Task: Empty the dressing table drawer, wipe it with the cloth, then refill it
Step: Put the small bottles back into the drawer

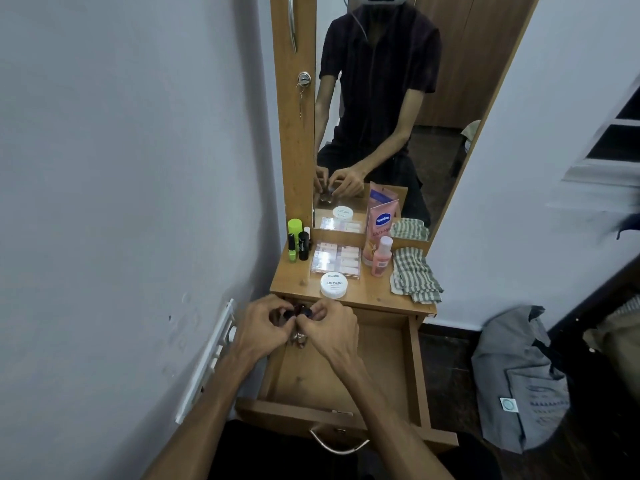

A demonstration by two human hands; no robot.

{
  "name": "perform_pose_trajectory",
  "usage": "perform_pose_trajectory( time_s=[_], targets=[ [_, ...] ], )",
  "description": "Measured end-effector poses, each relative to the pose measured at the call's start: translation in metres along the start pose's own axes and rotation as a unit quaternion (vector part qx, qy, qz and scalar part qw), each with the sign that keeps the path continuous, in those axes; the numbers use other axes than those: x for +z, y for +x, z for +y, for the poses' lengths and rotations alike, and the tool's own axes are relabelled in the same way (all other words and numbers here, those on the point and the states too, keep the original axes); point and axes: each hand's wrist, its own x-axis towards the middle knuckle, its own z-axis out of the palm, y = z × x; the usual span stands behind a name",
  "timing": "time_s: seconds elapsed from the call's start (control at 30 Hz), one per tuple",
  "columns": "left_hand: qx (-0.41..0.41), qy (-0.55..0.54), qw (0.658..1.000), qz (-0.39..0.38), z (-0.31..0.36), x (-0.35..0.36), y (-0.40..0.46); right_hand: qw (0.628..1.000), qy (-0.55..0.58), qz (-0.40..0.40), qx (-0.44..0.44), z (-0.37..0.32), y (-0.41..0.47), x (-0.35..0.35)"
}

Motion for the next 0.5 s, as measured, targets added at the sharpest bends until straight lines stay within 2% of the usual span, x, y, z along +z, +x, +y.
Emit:
perform_pose_trajectory(
  time_s=[0.23, 0.5],
  targets=[
    [-0.01, 0.068, 0.995, -0.077, -0.01, 0.011, -0.026, 0.997, -0.034, -0.056, 0.031, 0.019, -0.024, 0.01],
    [-0.004, 0.136, 0.983, -0.124, -0.024, 0.024, -0.029, 0.992, -0.061, -0.099, 0.044, 0.033, -0.019, 0.027]
  ],
)
